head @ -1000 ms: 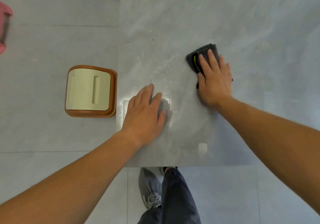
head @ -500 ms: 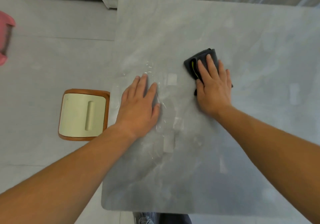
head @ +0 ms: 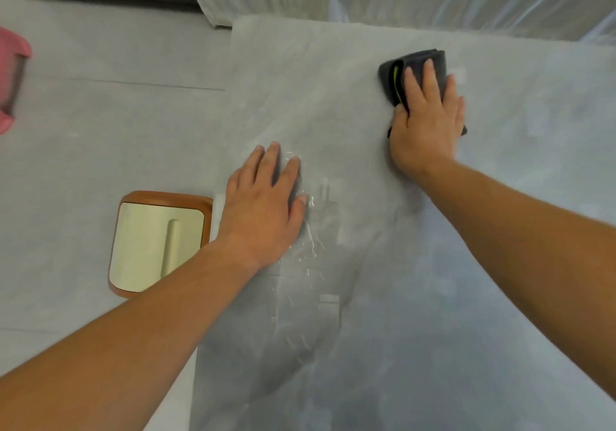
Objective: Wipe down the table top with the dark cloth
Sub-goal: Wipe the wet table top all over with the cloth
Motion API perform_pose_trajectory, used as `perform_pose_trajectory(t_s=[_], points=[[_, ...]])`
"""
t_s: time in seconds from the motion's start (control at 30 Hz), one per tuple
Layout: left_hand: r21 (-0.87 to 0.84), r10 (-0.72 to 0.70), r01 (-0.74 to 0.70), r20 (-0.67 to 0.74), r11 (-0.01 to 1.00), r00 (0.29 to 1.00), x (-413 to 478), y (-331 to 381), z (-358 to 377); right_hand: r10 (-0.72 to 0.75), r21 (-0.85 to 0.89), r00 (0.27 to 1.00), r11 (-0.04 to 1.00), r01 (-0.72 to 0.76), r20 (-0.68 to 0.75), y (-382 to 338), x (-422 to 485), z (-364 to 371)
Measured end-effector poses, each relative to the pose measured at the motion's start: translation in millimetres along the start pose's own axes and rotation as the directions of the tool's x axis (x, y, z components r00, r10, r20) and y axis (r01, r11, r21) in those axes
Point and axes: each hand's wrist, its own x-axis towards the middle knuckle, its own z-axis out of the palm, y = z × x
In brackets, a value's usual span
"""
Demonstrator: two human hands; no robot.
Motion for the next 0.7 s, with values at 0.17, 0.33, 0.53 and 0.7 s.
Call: perform_pose_trajectory(t_s=[0.17, 0.33, 0.53, 0.7], points=[[-0.036, 0.001, -0.003, -0.054, 0.999, 0.999, -0.6, 0.3, 4.6, -0.370, -0.062, 0.917, 0.922, 0.382, 0.149, 0.6, -41.4, 3.7], [-0.057, 0.013, -0.017, -0.057, 0.998, 0.998, -1.3, -1.3, 5.9, -0.309, -0.063, 0.945, 0.946, 0.317, 0.110, 3.8, 1.5, -2.7], [-0.044, 0.037, -0.039, -0.055, 0.998, 0.998, 1.3, -8.1, 7.0, -0.163, -0.043, 0.986, 0.986, 0.164, 0.037, -63.2, 26.3, 14.6], [-0.019, 0.024, -0.025, -0.082, 0.999, 0.996, 14.6, -19.0, -0.2, -0.456, -0.072, 0.875, 0.879, 0.472, 0.161, -53.7, 21.2, 14.8]])
